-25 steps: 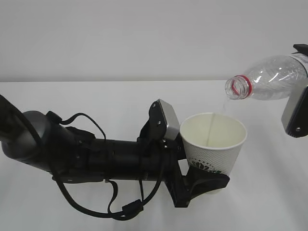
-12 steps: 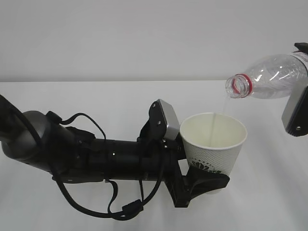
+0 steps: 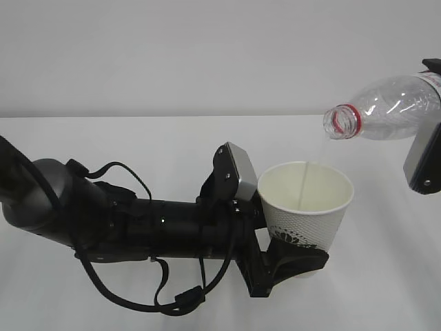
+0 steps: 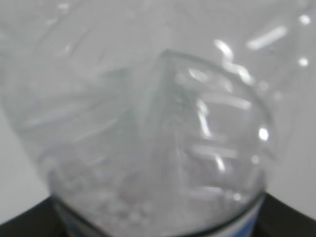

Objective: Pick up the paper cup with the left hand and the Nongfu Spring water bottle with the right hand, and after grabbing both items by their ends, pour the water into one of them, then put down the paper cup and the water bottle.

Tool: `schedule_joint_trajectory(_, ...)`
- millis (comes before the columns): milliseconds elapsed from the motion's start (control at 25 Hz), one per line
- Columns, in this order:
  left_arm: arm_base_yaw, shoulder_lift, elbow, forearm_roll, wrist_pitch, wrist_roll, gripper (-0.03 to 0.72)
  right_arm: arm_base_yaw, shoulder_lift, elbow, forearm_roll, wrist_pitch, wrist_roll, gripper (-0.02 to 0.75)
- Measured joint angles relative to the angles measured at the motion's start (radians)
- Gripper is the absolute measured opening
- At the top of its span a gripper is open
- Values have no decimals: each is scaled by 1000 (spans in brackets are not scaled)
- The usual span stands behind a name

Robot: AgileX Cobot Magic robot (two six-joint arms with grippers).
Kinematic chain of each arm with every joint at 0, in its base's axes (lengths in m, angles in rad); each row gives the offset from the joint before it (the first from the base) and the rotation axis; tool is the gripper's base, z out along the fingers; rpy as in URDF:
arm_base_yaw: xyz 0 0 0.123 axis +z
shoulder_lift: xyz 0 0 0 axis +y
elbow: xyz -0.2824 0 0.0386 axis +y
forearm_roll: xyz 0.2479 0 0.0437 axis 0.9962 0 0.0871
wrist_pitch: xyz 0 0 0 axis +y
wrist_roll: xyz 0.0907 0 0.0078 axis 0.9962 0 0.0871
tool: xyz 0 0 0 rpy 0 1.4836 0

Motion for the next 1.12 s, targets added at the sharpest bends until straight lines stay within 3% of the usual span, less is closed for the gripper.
schedule_joint_trajectory(1120,0,0,0,0,2,0,543,0,0,0,0,-3,-9,440)
